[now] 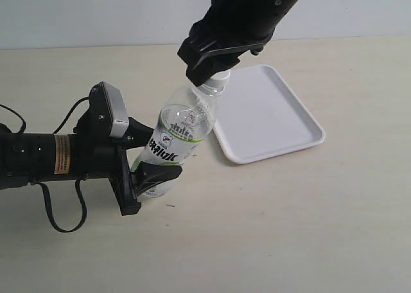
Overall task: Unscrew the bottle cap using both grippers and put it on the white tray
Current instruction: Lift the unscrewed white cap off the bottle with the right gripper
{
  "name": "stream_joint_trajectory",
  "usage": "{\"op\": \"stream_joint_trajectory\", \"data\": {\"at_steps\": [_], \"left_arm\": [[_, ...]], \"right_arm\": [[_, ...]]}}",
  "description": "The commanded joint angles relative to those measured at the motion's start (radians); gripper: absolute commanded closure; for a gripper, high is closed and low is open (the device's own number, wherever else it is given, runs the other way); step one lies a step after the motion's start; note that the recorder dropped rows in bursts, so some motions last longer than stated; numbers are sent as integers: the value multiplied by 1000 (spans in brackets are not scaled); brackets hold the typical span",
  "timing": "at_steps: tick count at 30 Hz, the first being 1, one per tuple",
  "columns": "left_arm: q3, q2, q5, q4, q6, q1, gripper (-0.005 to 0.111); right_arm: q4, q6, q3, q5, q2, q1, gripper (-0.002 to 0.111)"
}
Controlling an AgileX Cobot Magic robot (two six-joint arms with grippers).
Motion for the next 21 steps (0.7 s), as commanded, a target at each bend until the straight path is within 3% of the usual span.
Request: {"op": "stream_joint_trajectory", "data": {"at_steps": [1,13,21], "left_arm": [[-1,-5,-47,-10,1,2,107],[-1,-5,-47,-10,1,2,107],[-1,-5,-47,-10,1,2,107]], "right_arm": [[-5,-18,0,-26,-13,-6,106],[-18,11,-102,-9,-69,-17,106],[-61,72,-102,47,-77,-141,106]]}}
